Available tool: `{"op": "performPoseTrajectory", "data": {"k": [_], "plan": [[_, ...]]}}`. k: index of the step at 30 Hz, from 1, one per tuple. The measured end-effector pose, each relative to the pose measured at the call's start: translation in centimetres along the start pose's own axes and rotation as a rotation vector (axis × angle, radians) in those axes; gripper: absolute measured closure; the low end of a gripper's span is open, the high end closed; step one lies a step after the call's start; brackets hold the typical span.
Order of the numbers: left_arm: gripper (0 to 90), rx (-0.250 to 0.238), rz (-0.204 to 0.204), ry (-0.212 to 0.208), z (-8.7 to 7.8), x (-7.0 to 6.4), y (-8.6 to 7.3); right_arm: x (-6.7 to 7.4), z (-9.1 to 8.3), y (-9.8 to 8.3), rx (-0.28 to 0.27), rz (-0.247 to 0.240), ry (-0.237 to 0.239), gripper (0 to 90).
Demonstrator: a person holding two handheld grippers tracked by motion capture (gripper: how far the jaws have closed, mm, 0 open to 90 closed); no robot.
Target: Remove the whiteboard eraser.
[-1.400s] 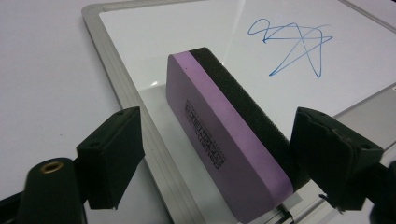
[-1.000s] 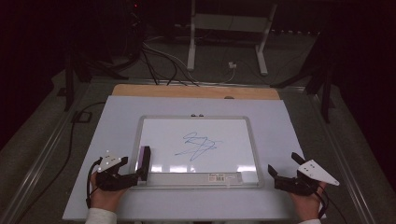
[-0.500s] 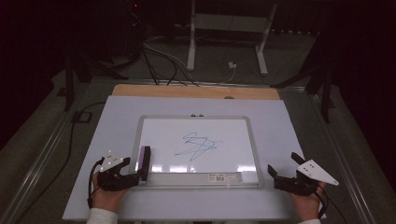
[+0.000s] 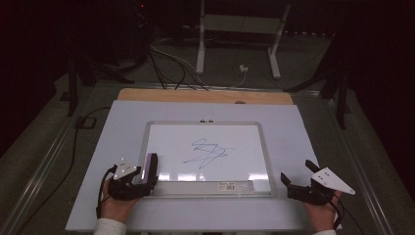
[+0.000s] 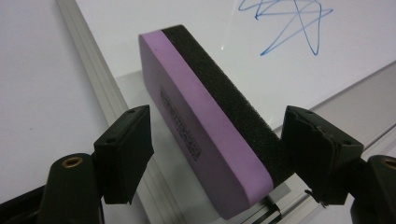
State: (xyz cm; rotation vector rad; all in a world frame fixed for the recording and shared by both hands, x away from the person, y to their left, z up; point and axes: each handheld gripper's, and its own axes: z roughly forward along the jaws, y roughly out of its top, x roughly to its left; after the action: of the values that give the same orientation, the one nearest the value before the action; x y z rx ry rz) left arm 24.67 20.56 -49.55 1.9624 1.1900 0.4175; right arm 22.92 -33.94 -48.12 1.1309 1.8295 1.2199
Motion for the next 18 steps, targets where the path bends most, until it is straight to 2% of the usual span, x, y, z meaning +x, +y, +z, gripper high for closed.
{"op": "performPoseTrajectory", "data": {"k": [3,10,16,18], "plan": [[26.6,-0.013,-0.001,-0.003,-0.2,-0.1,0.1,0.0,0.0,0.0,-0.003,-0.001,0.000,0.4],[31.5,-0.078,-0.050,-0.011,-1.4,0.6,0.1,0.0,0.0,0.0,-0.001,-0.003,0.001,0.4],[34.7,-0.080,-0.100,0.011,-1.8,1.4,-0.3,0.0,0.0,0.0,-0.003,0.003,0.000,0.4],[36.5,-0.076,-0.100,0.013,-1.8,1.4,-0.3,0.0,-0.1,0.0,-0.005,0.003,-0.001,0.4]]}}
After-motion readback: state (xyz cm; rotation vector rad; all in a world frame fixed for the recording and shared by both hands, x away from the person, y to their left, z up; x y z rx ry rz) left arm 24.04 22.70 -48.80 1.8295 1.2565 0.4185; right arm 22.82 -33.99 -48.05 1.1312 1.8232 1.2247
